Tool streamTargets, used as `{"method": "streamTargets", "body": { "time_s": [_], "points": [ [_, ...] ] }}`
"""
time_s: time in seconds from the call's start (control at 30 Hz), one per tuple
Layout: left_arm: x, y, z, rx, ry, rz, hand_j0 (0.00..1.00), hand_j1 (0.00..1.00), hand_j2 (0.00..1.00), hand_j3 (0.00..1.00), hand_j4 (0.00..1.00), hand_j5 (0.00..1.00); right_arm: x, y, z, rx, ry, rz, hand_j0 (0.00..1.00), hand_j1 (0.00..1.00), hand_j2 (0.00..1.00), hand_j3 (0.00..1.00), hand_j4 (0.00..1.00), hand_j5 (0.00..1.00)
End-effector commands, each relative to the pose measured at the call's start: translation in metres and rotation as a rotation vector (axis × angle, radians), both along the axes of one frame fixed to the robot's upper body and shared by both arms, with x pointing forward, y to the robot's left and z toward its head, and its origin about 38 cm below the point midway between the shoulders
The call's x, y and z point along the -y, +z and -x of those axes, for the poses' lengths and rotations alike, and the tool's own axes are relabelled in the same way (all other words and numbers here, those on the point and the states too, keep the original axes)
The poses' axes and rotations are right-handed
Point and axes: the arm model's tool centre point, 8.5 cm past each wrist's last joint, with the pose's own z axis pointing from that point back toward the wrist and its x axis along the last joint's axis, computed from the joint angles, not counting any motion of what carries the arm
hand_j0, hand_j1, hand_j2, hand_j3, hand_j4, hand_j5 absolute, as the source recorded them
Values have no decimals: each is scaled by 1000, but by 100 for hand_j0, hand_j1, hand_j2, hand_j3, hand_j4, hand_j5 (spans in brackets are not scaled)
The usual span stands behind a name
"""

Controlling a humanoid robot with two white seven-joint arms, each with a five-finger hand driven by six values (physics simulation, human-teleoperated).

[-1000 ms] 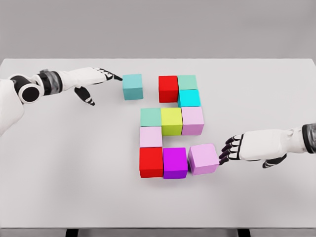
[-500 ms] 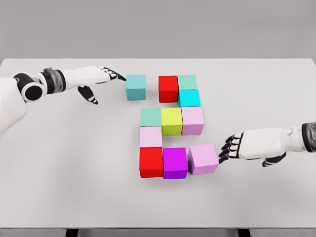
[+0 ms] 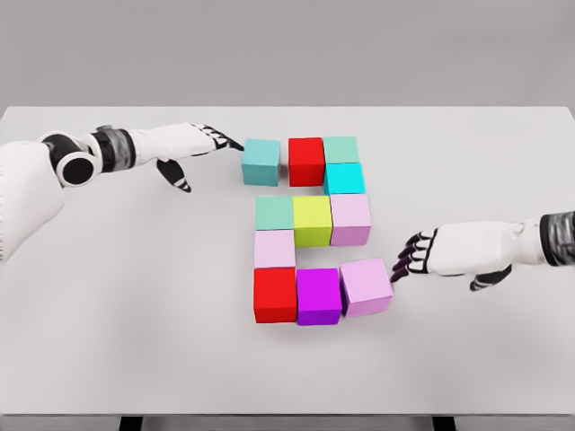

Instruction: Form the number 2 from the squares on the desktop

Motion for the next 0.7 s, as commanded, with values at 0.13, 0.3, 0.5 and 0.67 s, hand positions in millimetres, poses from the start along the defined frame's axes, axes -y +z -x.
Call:
{"method": "streamTargets", "body": {
  "time_s": [0.13,0.3,0.5,0.67],
  "points": [
    [-5,3,-1,3,12,6,100,100,100,100,100,100,1,3,-3,11,-12,-3,97,97,97,97,97,97],
    [-17,4,0,5,28,-4,100,100,100,100,100,100,0,-1,1,-1,-5,0,97,97,97,97,97,97],
    [-9,11,5,27,-14,-2,100,100,100,100,100,100,0,-4,7,-18,8,1,97,97,97,97,97,97],
    [-4,9,8,23,-34,-9,100,100,100,100,100,100,-1,-5,10,-30,34,-2,98,98,98,98,98,98]
  ]
}}
